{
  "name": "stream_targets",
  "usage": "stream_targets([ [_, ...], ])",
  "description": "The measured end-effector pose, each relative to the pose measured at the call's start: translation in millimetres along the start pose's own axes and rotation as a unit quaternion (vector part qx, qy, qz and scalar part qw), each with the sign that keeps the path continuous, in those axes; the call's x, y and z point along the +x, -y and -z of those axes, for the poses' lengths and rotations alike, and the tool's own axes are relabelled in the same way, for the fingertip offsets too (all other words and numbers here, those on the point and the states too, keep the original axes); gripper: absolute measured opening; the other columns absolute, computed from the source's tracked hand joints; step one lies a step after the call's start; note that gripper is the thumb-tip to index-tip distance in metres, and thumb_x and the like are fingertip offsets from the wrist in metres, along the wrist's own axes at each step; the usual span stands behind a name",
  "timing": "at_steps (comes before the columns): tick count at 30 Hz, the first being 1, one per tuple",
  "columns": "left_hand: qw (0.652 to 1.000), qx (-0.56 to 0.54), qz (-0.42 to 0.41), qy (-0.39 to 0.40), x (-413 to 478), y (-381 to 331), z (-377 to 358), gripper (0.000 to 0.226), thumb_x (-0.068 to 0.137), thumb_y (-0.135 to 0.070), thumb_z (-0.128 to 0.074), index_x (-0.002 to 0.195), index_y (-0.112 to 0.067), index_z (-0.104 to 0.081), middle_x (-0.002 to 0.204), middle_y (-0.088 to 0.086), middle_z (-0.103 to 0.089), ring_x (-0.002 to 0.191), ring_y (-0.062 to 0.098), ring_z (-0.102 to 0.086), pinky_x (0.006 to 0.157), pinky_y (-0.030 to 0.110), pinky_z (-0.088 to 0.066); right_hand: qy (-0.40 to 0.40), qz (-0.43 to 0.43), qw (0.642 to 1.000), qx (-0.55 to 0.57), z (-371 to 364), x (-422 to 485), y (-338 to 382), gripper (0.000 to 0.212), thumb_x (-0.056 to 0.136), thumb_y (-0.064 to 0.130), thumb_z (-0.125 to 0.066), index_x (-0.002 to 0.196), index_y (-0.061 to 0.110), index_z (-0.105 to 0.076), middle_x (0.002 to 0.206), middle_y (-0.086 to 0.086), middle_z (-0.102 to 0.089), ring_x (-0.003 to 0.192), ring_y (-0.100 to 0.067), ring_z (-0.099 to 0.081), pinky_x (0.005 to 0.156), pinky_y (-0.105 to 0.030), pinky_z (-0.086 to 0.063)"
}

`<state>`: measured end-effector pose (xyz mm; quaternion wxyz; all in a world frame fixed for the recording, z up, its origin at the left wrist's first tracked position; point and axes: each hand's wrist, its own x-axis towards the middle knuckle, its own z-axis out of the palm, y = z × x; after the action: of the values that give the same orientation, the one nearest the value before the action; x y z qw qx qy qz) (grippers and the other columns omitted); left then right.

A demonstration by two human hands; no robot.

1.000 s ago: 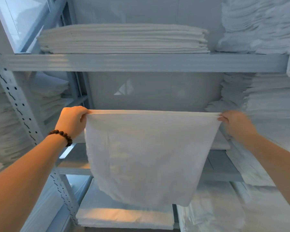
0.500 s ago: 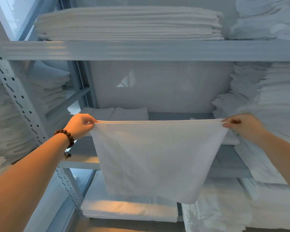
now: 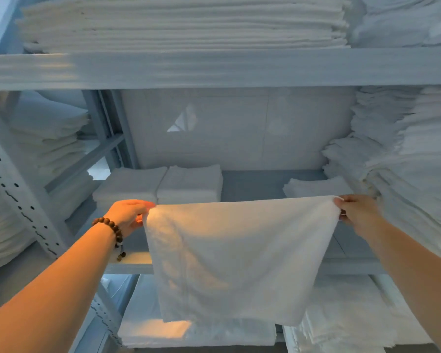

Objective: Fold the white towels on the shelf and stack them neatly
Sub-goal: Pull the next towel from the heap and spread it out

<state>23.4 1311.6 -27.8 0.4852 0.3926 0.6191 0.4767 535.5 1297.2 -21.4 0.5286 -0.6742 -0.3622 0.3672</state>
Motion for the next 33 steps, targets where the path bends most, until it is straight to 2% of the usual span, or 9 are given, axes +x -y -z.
stream_targets([
  [2, 1.000, -0.006, 0.003, -0.009, 8, -2, -26, 0.017, 0.081, 0.006, -0.064, 0.073, -0.004, -0.074, 0.068, 0.008, -0.065, 0.059, 0.015, -0.058, 0.052, 0.022, -0.053, -0.020, -0.026, 0.999, 0.005, -12, 3, -8, 0.011, 0.092, 0.003, -0.054, 0.085, -0.002, -0.060, 0.107, -0.034, -0.060, 0.065, -0.024, -0.052, 0.061, -0.033, -0.051],
  [6, 1.000, -0.002, -0.007, 0.026, 11, -12, -81, 0.020, 0.082, 0.009, -0.057, 0.080, -0.003, -0.072, 0.066, 0.007, -0.065, 0.052, 0.012, -0.058, 0.052, 0.021, -0.052, -0.001, -0.055, 0.997, 0.054, -32, 1, -2, 0.006, 0.088, 0.000, -0.059, 0.084, -0.004, -0.060, 0.100, -0.024, -0.060, 0.070, -0.029, -0.057, 0.076, -0.042, -0.055],
  [10, 0.996, -0.032, -0.018, 0.081, -3, -30, -135, 0.021, 0.080, 0.011, -0.058, 0.076, -0.004, -0.072, 0.072, 0.009, -0.071, 0.064, 0.016, -0.067, 0.056, 0.022, -0.054, 0.068, -0.059, 0.988, 0.126, -43, -8, 19, 0.017, 0.087, -0.003, -0.059, 0.072, 0.003, -0.055, 0.058, -0.008, -0.065, 0.046, -0.012, -0.063, 0.043, -0.020, -0.051],
  [12, 0.993, -0.036, -0.030, 0.108, -13, -39, -161, 0.019, 0.080, 0.010, -0.061, 0.077, -0.005, -0.073, 0.074, 0.009, -0.072, 0.068, 0.016, -0.068, 0.059, 0.021, -0.054, 0.112, -0.063, 0.980, 0.152, -51, -15, 31, 0.017, 0.087, -0.003, -0.059, 0.073, 0.004, -0.055, 0.050, -0.002, -0.065, 0.044, -0.009, -0.063, 0.043, -0.019, -0.051],
  [17, 0.978, 0.062, -0.116, 0.160, -31, -59, -212, 0.012, 0.080, 0.001, -0.068, 0.080, -0.009, -0.075, 0.083, 0.004, -0.073, 0.074, 0.009, -0.069, 0.065, 0.017, -0.054, 0.190, -0.053, 0.969, 0.148, -88, -36, 56, 0.016, 0.083, 0.000, -0.064, 0.073, 0.008, -0.055, 0.059, -0.005, -0.067, 0.050, -0.011, -0.064, 0.052, -0.022, -0.056],
  [22, 0.950, 0.183, -0.165, 0.194, -32, -65, -226, 0.009, 0.081, -0.012, -0.070, 0.085, -0.017, -0.076, 0.084, 0.000, -0.074, 0.083, 0.013, -0.069, 0.081, 0.026, -0.055, 0.212, -0.031, 0.971, 0.111, -112, -49, 61, 0.007, 0.082, 0.000, -0.067, 0.078, 0.001, -0.061, 0.074, -0.013, -0.068, 0.058, -0.015, -0.068, 0.054, -0.023, -0.057],
  [25, 0.939, 0.223, -0.187, 0.182, -30, -66, -224, 0.015, 0.072, -0.036, -0.079, 0.079, -0.024, -0.076, 0.074, -0.011, -0.071, 0.073, -0.002, -0.065, 0.071, 0.019, -0.053, 0.227, -0.041, 0.969, 0.085, -113, -48, 65, 0.007, 0.078, -0.002, -0.069, 0.082, -0.005, -0.064, 0.075, -0.014, -0.070, 0.059, -0.016, -0.070, 0.053, -0.023, -0.056],
  [28, 0.917, 0.283, -0.229, 0.164, -31, -64, -225, 0.023, 0.064, -0.042, -0.082, 0.073, -0.024, -0.072, 0.055, -0.019, -0.058, 0.054, -0.011, -0.053, 0.050, 0.006, -0.036, 0.250, -0.068, 0.964, 0.066, -115, -48, 73, 0.011, 0.079, -0.003, -0.067, 0.088, -0.009, -0.066, 0.079, -0.016, -0.072, 0.065, -0.021, -0.071, 0.060, -0.027, -0.060],
  [33, 0.896, 0.311, -0.259, 0.180, -31, -65, -222, 0.018, 0.071, -0.034, -0.079, 0.070, -0.019, -0.071, 0.042, -0.014, -0.043, 0.039, 0.001, -0.039, 0.039, 0.009, -0.029, 0.299, -0.054, 0.952, 0.023, -115, -47, 83, 0.018, 0.089, 0.006, -0.058, 0.095, -0.009, -0.065, 0.081, -0.021, -0.070, 0.070, -0.026, -0.070, 0.069, -0.034, -0.060],
])
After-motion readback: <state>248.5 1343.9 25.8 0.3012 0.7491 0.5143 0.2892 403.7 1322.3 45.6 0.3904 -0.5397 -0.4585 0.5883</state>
